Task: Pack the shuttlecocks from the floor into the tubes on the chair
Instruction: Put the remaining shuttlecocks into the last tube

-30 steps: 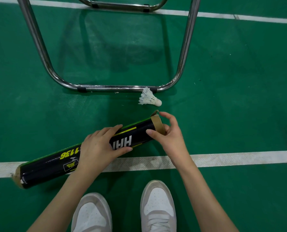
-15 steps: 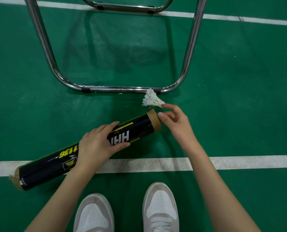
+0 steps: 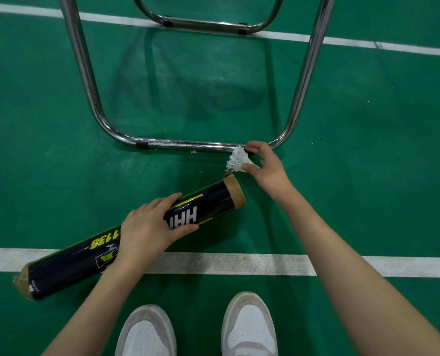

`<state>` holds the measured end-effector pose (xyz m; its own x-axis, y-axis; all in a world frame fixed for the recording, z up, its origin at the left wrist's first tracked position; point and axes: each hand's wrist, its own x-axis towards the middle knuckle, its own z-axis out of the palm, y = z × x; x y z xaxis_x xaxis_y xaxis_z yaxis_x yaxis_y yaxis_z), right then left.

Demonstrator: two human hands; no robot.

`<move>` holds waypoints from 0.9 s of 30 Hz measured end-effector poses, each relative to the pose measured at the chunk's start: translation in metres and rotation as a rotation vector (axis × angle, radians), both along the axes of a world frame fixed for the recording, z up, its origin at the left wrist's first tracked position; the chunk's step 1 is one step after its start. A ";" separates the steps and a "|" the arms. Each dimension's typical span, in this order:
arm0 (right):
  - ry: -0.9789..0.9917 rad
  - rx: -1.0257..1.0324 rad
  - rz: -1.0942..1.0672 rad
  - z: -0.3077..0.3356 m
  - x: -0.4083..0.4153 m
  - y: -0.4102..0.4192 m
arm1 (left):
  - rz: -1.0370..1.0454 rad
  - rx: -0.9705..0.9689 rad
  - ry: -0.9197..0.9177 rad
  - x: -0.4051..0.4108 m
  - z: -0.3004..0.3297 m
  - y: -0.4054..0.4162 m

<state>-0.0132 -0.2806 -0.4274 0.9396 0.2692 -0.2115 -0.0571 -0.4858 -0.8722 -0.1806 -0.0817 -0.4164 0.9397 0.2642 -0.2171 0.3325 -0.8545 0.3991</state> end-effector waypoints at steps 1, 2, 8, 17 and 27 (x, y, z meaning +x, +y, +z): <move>0.009 -0.015 0.015 0.001 0.002 0.003 | -0.001 0.002 0.000 0.000 0.000 0.000; 0.016 -0.027 0.032 0.001 0.004 0.005 | -0.001 0.002 -0.002 0.001 0.002 0.000; 0.022 -0.089 0.125 0.003 0.009 0.014 | 0.000 0.016 -0.018 -0.002 0.001 0.003; -0.098 -0.197 0.061 0.005 0.007 0.013 | -0.017 0.016 -0.015 -0.005 -0.001 0.003; -0.156 -0.254 -0.109 0.014 0.006 -0.005 | -0.022 0.011 -0.003 -0.005 -0.001 0.000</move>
